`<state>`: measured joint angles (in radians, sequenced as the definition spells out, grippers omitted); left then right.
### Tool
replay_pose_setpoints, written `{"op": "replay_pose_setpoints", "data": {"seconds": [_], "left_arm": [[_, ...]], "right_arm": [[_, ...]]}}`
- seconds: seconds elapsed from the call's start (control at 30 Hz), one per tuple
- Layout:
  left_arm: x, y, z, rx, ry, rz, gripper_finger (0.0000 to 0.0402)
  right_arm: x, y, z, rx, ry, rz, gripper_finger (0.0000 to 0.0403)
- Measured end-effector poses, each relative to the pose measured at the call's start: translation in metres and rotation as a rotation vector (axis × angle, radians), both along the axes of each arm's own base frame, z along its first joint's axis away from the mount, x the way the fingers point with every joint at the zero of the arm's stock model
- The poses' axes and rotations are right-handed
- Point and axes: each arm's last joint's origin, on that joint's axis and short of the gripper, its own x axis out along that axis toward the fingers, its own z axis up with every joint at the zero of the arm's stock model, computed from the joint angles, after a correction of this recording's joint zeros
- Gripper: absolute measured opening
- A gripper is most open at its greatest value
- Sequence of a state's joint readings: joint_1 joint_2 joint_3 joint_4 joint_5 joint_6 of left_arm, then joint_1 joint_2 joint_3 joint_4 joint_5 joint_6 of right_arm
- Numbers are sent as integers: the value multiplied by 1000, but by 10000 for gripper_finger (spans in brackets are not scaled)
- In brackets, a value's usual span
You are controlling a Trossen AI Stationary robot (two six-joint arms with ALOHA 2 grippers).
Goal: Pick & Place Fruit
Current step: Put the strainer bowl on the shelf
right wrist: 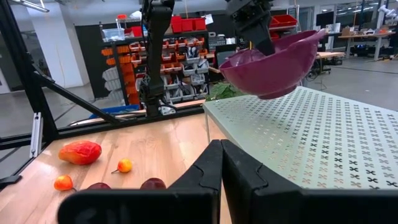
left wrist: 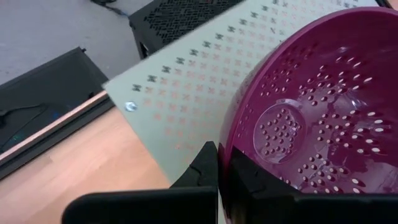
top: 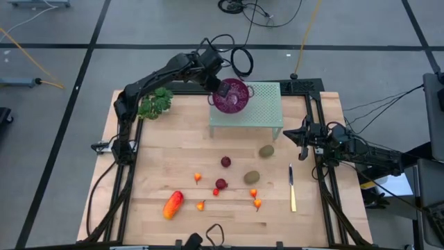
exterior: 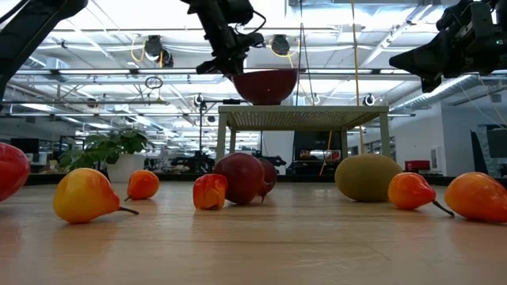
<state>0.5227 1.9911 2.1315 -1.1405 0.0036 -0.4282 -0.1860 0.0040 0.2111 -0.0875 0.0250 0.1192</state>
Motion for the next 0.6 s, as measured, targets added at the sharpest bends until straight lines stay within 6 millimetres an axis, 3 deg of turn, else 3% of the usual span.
{"op": "replay_pose_setpoints", "data": {"seconds": [0.4,0.6], "left_arm": [[1,0,1,-4,-17,-4,0],[12,-2,-13,-29,5,-22,0]], "right_arm": [[0,0,0,0,0,0,0],[0,0,0,0,0,0,0]]}}
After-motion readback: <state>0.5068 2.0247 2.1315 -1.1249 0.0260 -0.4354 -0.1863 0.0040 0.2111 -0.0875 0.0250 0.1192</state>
